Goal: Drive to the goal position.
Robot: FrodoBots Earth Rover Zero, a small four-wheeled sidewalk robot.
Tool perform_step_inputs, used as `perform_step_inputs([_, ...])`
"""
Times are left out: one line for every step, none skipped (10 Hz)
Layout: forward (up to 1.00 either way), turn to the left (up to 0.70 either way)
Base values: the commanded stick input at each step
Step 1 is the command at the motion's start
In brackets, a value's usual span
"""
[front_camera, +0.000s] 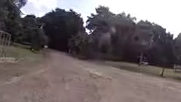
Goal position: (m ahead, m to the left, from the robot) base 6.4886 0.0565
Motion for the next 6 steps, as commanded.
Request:
perform_step_inputs([0.7,0.0])
perform_step_inputs([0.7,0.0])
perform_step_inputs([0.7,0.0])
perform_step_inputs([0.7,0.0])
perform_step_inputs([0.7,0.0])
perform_step_inputs([0.7,0.0])
